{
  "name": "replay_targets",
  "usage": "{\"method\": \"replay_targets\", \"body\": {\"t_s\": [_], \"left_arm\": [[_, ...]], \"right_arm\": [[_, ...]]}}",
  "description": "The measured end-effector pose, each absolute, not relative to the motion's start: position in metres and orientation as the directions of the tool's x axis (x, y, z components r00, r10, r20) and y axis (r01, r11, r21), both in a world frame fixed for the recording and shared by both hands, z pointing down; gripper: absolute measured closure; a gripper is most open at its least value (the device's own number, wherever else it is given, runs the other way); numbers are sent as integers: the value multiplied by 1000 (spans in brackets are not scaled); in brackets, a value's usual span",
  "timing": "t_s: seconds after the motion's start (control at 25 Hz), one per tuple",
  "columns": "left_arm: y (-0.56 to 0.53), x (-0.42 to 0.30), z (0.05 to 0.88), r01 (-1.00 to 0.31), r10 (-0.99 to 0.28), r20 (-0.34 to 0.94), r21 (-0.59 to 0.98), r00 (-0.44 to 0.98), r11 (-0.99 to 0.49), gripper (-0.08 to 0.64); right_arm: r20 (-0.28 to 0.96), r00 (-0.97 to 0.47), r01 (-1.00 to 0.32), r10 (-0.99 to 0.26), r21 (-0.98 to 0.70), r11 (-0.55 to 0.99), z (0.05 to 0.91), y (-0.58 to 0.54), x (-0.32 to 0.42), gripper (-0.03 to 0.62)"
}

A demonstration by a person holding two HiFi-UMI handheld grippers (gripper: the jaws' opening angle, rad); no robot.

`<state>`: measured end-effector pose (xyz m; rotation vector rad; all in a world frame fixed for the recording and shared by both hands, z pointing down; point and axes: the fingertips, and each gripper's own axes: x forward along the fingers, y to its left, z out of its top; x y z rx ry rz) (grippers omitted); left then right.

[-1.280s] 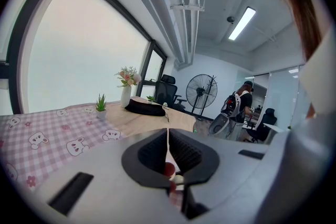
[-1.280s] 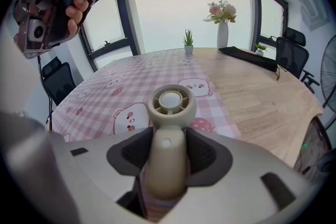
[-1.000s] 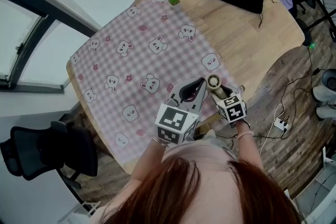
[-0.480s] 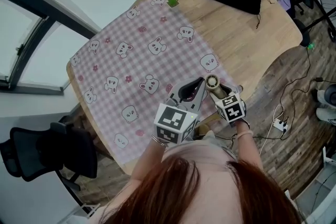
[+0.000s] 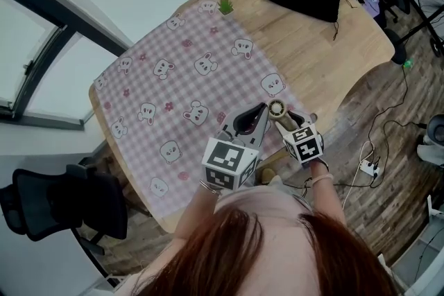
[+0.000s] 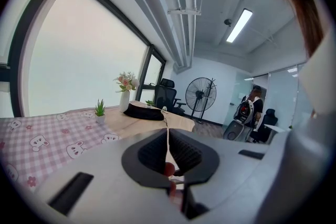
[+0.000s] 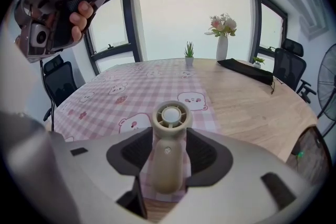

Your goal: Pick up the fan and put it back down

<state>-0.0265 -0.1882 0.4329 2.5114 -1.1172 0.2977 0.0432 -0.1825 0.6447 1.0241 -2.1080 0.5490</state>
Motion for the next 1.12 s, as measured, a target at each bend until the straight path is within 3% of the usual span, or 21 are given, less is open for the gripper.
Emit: {"method": "replay_targets", "body": {"t_s": [1.12], "left_arm": [[-149, -24, 398, -781, -725, 295, 172, 623, -601, 545]], "right_arm": [[540, -468, -861, -699, -100, 499, 546, -169, 67, 534]]}}
